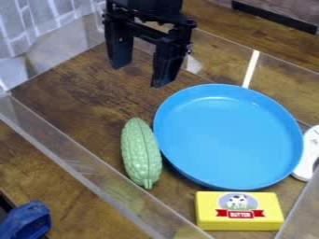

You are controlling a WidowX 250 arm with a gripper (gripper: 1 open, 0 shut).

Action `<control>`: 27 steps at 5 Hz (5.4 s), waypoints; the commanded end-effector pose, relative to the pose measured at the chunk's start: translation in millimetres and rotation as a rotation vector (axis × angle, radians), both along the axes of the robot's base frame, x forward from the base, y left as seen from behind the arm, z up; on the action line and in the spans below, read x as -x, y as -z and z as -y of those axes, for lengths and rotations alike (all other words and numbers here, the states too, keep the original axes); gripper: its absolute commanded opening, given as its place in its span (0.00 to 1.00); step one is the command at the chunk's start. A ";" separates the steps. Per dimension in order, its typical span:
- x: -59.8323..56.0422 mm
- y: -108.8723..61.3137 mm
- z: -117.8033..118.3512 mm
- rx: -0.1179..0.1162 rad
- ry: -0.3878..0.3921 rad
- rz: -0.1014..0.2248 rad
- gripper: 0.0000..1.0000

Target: Put the yellow brick in the blue tray

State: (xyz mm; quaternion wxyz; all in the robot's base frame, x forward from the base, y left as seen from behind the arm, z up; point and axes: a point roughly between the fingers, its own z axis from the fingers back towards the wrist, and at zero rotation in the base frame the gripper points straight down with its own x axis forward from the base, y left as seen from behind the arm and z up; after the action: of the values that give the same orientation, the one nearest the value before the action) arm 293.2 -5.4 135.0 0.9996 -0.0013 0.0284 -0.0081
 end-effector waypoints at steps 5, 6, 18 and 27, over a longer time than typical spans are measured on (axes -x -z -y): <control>24.6 55.0 75.7 -0.044 0.422 0.075 1.00; 24.4 70.9 80.8 -0.059 0.468 0.083 1.00; -29.6 147.9 101.6 -0.087 0.583 0.192 1.00; -46.9 74.8 145.2 -0.103 0.515 0.214 1.00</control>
State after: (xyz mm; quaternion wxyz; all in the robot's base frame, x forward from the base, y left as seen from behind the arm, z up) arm 330.7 -138.8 32.5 0.9642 0.0665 -0.0303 -0.2550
